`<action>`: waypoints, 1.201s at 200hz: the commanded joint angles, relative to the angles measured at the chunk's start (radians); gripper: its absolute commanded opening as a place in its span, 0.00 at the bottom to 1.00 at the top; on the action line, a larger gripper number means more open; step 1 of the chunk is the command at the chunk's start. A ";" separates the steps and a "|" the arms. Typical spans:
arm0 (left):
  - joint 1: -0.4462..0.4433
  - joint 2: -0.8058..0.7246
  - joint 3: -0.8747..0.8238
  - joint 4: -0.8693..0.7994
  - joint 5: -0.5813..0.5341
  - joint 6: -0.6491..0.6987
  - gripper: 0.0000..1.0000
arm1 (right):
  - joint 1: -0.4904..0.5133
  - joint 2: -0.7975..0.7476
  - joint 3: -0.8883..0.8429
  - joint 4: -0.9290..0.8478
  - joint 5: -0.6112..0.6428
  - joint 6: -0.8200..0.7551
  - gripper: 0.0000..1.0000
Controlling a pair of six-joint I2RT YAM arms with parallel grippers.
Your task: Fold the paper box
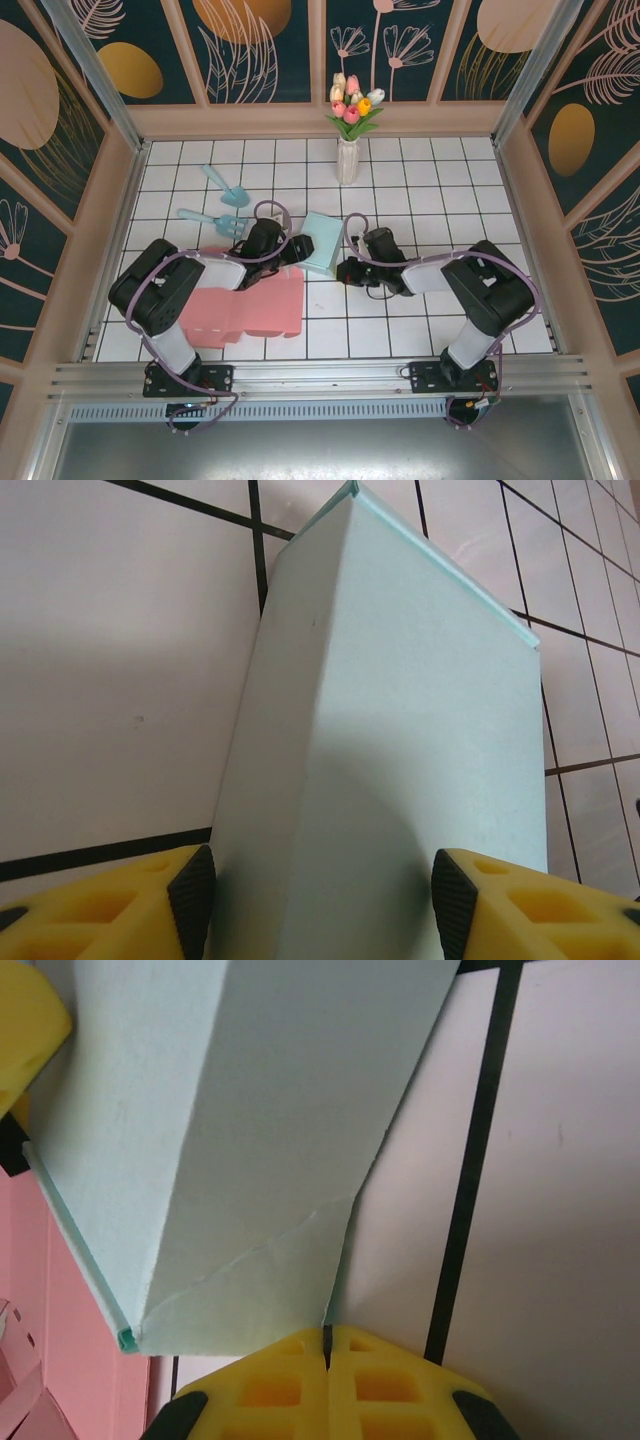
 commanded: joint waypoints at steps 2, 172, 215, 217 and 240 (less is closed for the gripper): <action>-0.043 0.015 -0.041 0.088 0.017 -0.084 0.61 | 0.022 0.026 -0.011 0.118 0.013 0.078 0.00; -0.153 0.048 0.108 -0.044 -0.167 -0.043 0.63 | 0.014 -0.093 -0.061 0.054 0.177 0.092 0.00; -0.110 -0.004 0.178 -0.193 -0.285 0.015 0.65 | -0.031 -0.345 -0.073 -0.194 0.406 -0.018 0.10; -0.110 -0.010 0.174 -0.196 -0.290 0.014 0.65 | -0.033 -0.357 -0.069 -0.206 0.420 -0.026 0.12; -0.112 -0.082 0.101 -0.169 -0.292 -0.020 0.65 | -0.072 -0.453 -0.015 -0.280 0.551 -0.117 0.39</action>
